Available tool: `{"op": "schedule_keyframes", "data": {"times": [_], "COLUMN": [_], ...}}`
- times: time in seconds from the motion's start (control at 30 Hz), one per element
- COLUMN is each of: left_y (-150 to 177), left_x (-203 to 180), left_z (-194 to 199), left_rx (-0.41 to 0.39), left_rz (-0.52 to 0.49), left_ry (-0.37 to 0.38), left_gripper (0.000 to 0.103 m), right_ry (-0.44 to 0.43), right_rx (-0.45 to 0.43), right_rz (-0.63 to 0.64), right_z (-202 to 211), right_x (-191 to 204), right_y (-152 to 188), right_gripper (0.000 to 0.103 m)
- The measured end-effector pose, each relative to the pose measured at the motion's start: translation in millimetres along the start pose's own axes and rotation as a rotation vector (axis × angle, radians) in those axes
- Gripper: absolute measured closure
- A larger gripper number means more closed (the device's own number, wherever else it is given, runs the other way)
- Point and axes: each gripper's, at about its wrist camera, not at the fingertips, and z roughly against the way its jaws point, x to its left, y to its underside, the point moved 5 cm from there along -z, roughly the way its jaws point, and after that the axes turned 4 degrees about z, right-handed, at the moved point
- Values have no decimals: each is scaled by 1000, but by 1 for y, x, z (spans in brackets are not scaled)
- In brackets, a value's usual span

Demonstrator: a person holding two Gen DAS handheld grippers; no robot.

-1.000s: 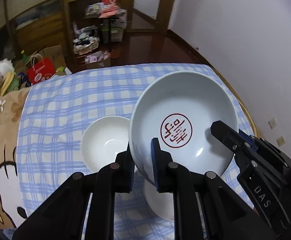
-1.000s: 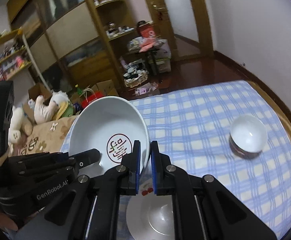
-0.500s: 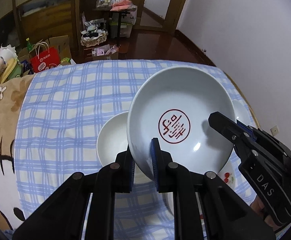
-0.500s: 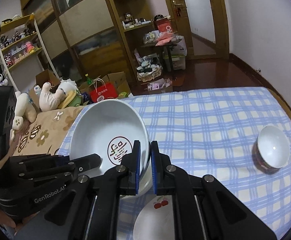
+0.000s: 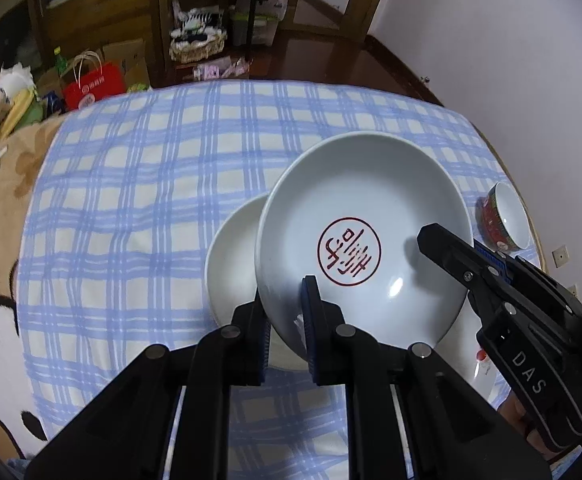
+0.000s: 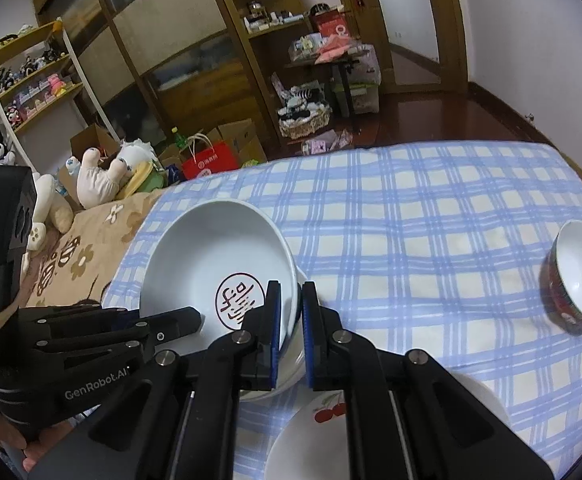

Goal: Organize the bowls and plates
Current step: 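Carry the held red-stamped plates across the table with both tools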

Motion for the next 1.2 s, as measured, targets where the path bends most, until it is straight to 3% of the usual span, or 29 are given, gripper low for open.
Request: {"op": "schedule_keyframes", "data": {"times": [0.57, 1.2], "left_y": [15, 11], "left_x": [11, 16], "left_z": [-32, -40], "left_rx": [117, 127], "left_rz": [16, 18], "left_ry": [-64, -92], "left_gripper": [89, 90], "right_ry": [23, 49], "right_rx": [86, 94], "right_rz": [18, 48], "right_z": [-28, -34], "right_x": [-4, -4], "right_y": [25, 32], "right_gripper": [93, 90]}}
